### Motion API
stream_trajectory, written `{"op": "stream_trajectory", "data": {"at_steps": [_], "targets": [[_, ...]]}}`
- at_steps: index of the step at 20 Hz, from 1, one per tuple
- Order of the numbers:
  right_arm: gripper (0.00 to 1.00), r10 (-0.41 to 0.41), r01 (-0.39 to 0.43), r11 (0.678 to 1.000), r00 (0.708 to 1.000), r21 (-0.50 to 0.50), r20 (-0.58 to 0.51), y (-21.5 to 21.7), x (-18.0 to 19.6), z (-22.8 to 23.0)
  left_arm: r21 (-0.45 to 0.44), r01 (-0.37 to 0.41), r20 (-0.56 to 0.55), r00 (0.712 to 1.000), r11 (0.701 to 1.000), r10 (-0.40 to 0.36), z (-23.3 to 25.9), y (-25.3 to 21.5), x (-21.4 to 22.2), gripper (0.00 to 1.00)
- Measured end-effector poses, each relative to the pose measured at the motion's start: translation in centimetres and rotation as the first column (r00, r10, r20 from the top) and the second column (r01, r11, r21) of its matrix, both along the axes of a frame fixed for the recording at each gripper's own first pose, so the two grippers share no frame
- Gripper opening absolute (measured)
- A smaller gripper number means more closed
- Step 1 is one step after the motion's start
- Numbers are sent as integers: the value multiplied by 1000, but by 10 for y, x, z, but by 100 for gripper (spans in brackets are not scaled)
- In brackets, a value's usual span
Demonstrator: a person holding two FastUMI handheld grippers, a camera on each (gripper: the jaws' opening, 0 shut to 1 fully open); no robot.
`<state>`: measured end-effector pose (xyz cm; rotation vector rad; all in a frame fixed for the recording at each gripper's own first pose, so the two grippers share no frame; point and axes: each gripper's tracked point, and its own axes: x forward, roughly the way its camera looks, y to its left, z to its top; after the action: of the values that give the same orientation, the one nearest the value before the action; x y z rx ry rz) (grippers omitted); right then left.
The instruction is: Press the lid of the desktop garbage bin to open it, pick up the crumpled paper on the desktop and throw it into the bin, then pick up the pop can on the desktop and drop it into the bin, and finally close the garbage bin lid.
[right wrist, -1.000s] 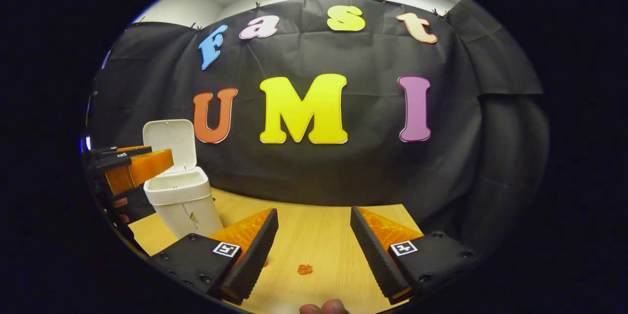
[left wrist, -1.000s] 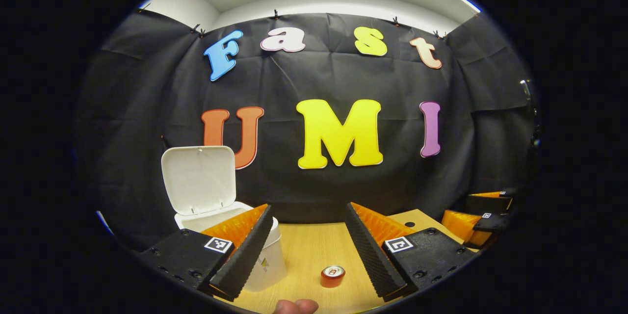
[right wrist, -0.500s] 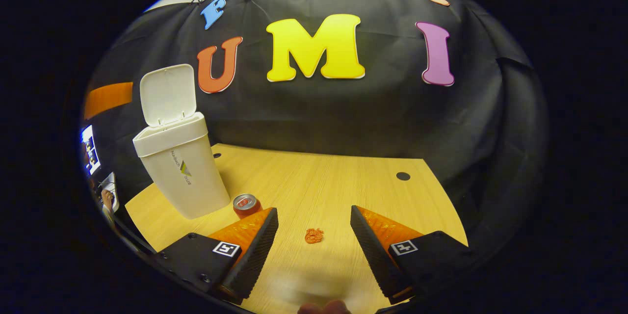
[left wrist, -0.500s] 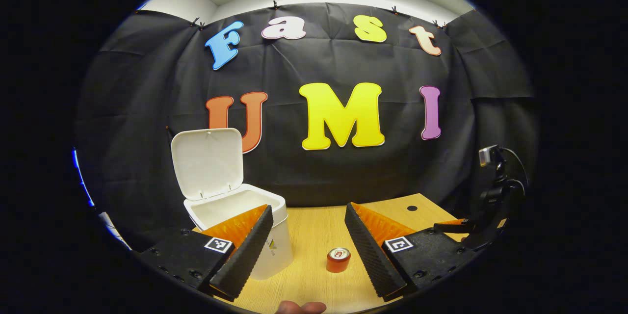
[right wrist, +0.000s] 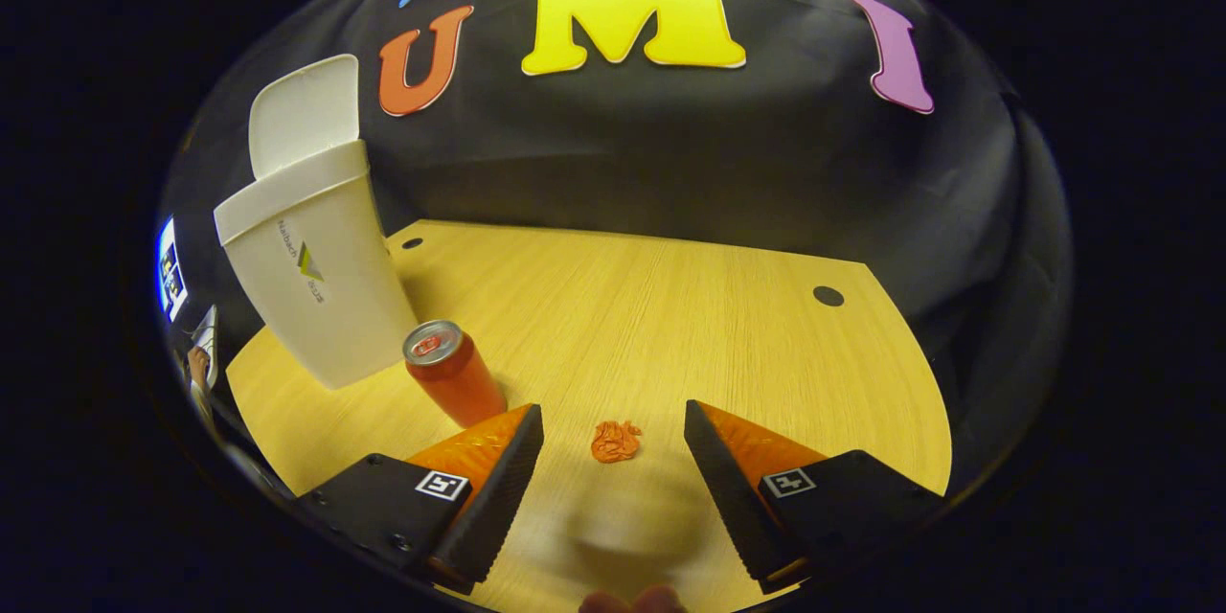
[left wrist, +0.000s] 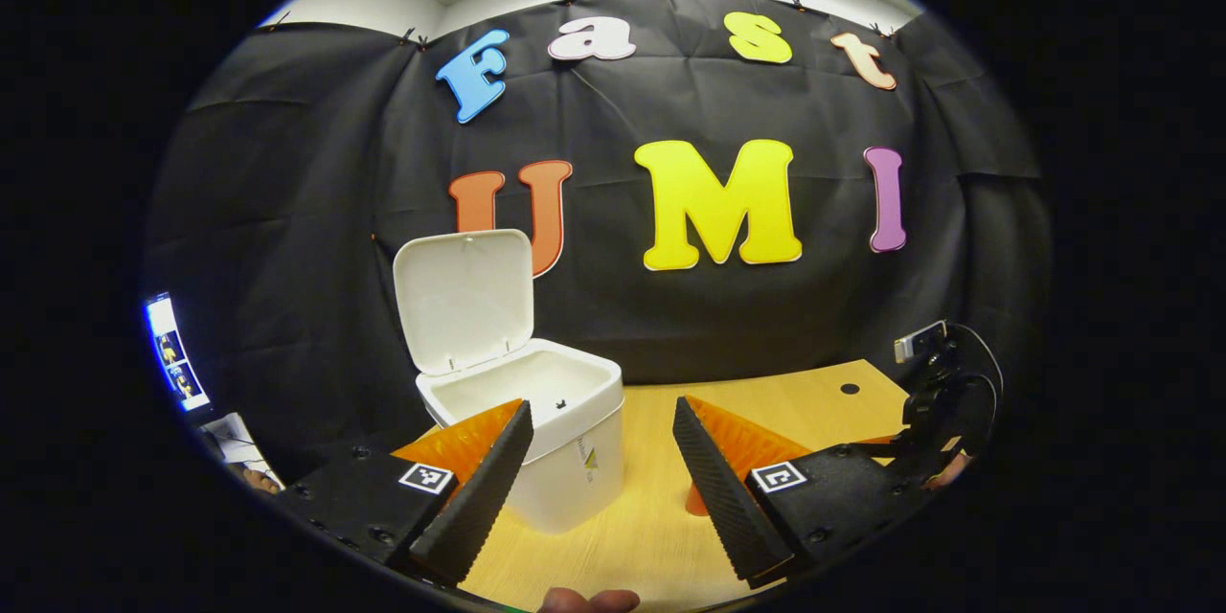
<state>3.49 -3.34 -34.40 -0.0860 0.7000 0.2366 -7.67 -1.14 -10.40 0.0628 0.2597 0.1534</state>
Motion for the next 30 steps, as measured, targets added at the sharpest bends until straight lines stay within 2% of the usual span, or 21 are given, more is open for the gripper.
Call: {"op": "stream_trajectory", "data": {"at_steps": [8,15,19,20,21,22,23,24,25,26,29,30], "targets": [[96,4,-10,999,985,-33,-172,2,17,-78,-11,-81,-72,994,997,80,-25,22,-9,96],[96,11,-20,999,972,-37,-235,10,13,-99,-3,-107,-98,989,994,107,-31,35,-8,97],[77,10,-29,997,970,-74,-243,10,14,-103,4,-104,-87,991,995,104,-28,37,-4,97],[67,6,-25,997,970,-73,-244,9,16,-103,4,-104,-88,991,995,104,-30,38,-3,97],[48,5,-24,997,969,-76,-249,10,15,-103,4,-109,-90,990,994,109,-30,39,-4,97],[51,13,-33,997,968,-77,-251,11,14,-103,7,-113,-92,989,994,113,-30,42,-5,97],[48,12,-35,996,968,-86,-251,10,14,-102,9,-116,-89,989,993,116,-29,43,-5,97],[31,13,-39,995,965,-91,-261,11,12,-103,11,-120,-85,989,993,120,-28,45,-5,97],[29,14,-37,996,963,-83,-268,13,10,-101,10,-122,-81,989,992,122,-27,46,-6,97],[14,13,-39,995,963,-90,-270,12,9,-97,6,-120,-78,990,993,120,-26,46,-7,97],[16,52,-71,996,960,-60,-277,22,2,-85,-15,-108,-57,993,994,107,-22,42,-8,97],[13,53,-70,996,965,-55,-258,23,4,-74,-19,-103,-56,993,994,102,-23,42,-8,97]]}}
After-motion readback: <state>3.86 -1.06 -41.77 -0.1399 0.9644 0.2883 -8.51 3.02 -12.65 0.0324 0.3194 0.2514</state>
